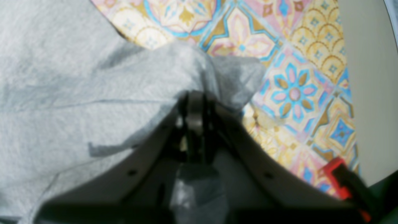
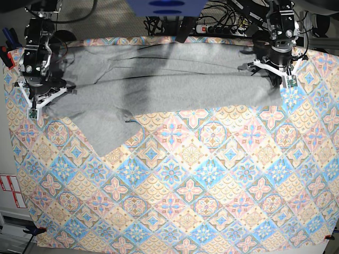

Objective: Fold the T-shirt properly
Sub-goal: 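Lift and carry the hem half up over the collar with both grippers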

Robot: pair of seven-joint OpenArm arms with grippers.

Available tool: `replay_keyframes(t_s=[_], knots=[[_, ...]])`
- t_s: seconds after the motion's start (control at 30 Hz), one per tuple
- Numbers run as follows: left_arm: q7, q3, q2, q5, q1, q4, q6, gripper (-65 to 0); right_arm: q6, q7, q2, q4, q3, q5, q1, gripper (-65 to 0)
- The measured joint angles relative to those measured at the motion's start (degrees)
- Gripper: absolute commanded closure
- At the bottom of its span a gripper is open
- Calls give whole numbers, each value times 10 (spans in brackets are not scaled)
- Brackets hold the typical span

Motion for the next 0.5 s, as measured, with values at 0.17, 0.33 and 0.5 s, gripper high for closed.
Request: replay_keyframes(t_s=[0.17, 0.33, 0.5], knots=[[3, -2, 1, -3, -10, -39, 2, -111, 1, -2, -15, -6, -6, 2, 0, -4], [1, -25, 3, -3, -13, -38, 2, -163, 0, -3, -12, -14, -5, 0, 1, -80], [25, -63, 3, -3, -29, -39, 2, -172, -1, -3, -13, -9, 0, 0, 1, -174]])
